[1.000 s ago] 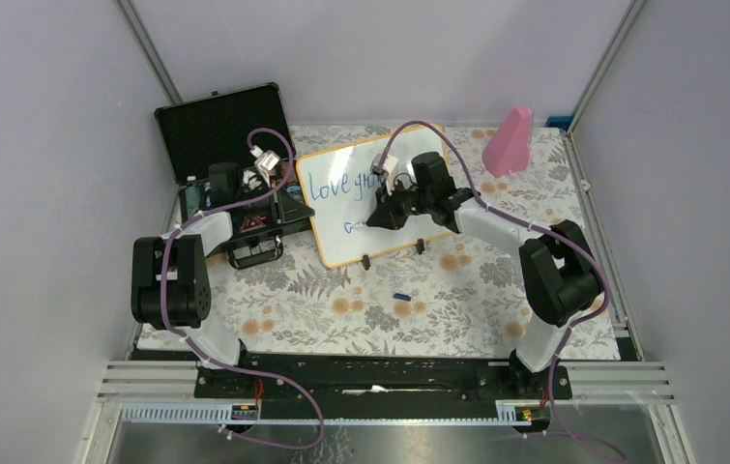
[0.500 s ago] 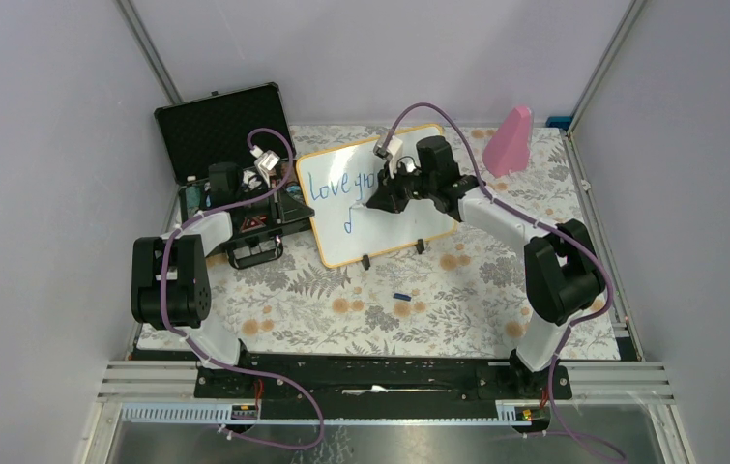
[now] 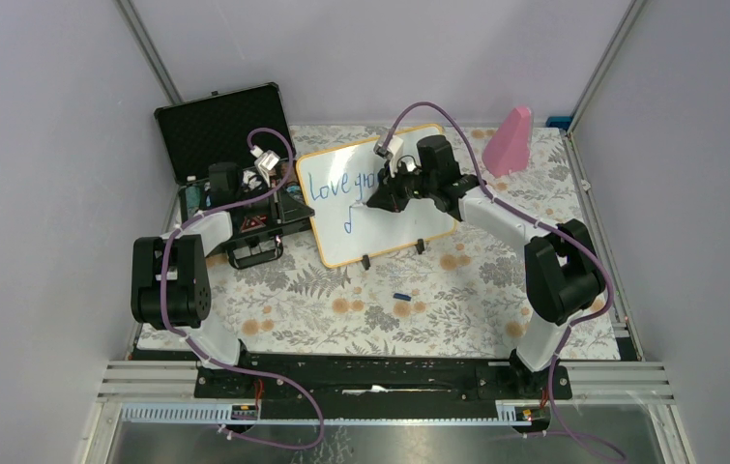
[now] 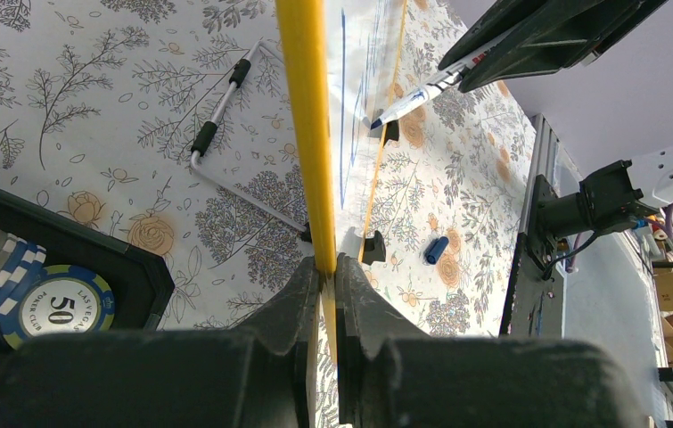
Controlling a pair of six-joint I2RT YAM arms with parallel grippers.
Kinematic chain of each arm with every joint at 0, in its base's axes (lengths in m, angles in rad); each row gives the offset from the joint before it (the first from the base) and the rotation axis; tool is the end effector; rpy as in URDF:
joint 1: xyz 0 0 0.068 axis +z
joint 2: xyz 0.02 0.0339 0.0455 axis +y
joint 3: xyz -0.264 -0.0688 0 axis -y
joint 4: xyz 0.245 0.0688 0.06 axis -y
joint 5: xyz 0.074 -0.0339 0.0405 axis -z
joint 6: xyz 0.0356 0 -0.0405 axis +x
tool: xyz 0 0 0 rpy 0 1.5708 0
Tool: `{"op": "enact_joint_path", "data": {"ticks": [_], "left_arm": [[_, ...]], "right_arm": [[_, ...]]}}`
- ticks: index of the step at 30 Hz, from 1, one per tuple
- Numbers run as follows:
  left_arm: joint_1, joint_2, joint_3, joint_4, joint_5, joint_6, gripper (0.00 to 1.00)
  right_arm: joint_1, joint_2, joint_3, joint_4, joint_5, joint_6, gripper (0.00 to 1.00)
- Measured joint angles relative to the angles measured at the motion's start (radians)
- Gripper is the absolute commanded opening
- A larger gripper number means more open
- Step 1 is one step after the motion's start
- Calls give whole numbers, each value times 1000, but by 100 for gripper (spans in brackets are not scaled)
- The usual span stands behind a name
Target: Write a sentence on the whiteboard
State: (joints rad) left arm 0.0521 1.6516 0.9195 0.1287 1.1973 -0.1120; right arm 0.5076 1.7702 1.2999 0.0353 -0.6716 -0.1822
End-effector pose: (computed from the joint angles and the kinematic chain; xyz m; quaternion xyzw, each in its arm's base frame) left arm 0.3365 -0.0156 0.2081 0.2013 0.7503 -0.5102 0.3691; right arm 0.3478 0.2188 0.2718 -0.4359 0.6891 0.3564 0.4561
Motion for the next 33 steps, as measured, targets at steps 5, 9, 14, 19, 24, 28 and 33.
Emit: {"op": "enact_joint_path", "data": {"ticks": [5, 9, 14, 19, 24, 28, 33], "left_arm": [[0, 0, 0, 0, 0, 0, 0], [0, 0, 0, 0, -1, 0, 0], [0, 0, 0, 0, -1, 0, 0], [0, 0, 2, -3, -1, 0, 0], [-1, 0, 2, -3, -2, 0, 0], [-1, 0, 2, -3, -2, 0, 0], [-1, 0, 2, -4, -2, 0, 0]], "right_arm": [[0, 0, -8, 0, -3, 0, 0], [0, 0, -18, 0, -7, 0, 0], [0, 0, -41, 0, -22, 0, 0], [1, 0, -54, -1, -29, -2, 0], [3, 0, -61, 0, -29, -2, 0], [8, 0, -77, 0, -30, -2, 0], [11, 0, -88, 0, -30, -2, 0]]}}
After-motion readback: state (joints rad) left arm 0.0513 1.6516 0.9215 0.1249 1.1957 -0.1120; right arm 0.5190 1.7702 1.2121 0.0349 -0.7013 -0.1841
